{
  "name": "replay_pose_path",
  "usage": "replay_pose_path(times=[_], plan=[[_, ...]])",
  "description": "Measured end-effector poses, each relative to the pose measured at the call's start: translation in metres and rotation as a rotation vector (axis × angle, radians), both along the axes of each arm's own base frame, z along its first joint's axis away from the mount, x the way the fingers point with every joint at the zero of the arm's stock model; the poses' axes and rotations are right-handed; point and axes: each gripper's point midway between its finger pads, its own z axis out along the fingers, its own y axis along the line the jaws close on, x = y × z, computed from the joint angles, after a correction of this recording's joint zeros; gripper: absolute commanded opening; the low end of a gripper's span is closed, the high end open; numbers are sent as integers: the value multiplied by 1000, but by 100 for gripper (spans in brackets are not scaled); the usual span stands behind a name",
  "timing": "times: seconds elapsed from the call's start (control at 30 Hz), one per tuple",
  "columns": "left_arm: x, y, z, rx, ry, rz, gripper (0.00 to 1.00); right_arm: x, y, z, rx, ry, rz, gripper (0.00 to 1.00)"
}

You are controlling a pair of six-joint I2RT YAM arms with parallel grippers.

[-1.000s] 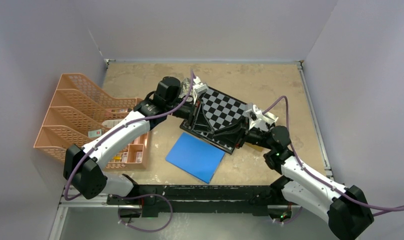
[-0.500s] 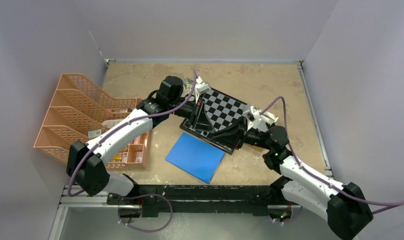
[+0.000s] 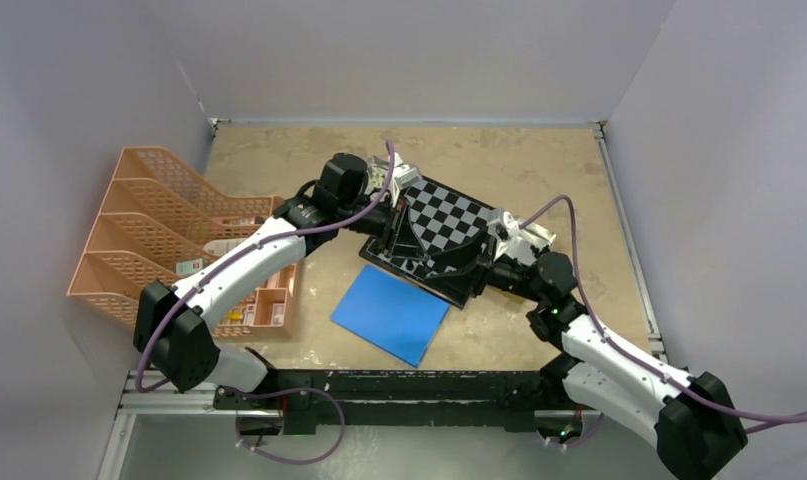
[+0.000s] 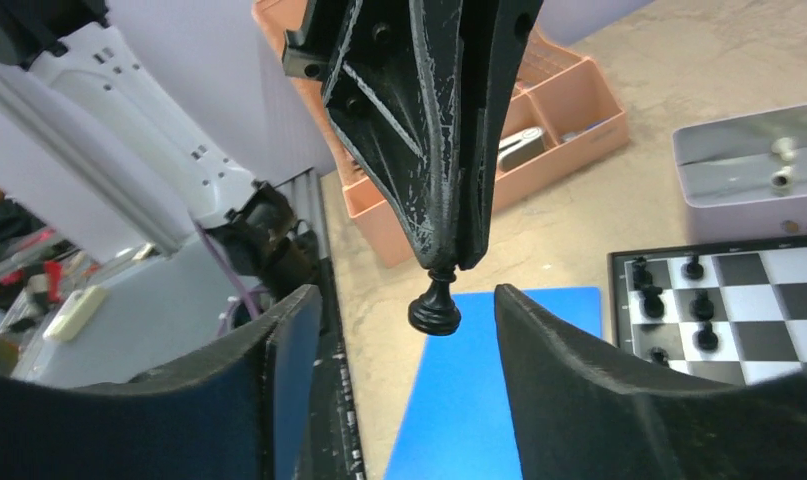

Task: Set up the chess pieces on the board
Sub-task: Place the chess piece on the chessboard.

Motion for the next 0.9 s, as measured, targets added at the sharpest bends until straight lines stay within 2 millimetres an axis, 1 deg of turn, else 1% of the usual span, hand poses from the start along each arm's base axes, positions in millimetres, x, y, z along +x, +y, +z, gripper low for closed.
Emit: replay_pose_path(times=[0.07, 0.1, 0.3, 0.43, 0.53, 0.63, 0.73, 0.8, 0.9], plan=[[8, 1, -6, 28, -18, 44, 0, 3, -3, 0, -3, 9, -33, 96], [13, 2, -8, 44, -28, 71, 0, 5, -4, 0, -4, 10, -47, 98], [43, 12, -21, 147, -105, 255, 0, 17, -18, 2, -11, 27, -181, 99], [64, 20, -28, 223, -180, 392, 0, 26, -33, 4, -11, 43, -297, 99], [75, 21, -34, 285, -238, 486, 0, 31, -47, 5, -9, 54, -386, 99], [80, 20, -39, 326, -293, 556, 0, 34, -60, 9, 2, 56, -464, 99], [85, 23, -54, 365, -323, 620, 0, 35, -69, 12, 11, 57, -513, 99], [93, 30, -70, 402, -327, 674, 0, 35, -75, 14, 20, 55, -542, 99], [101, 44, -99, 476, -330, 743, 0, 36, -81, 18, 23, 53, -574, 99]])
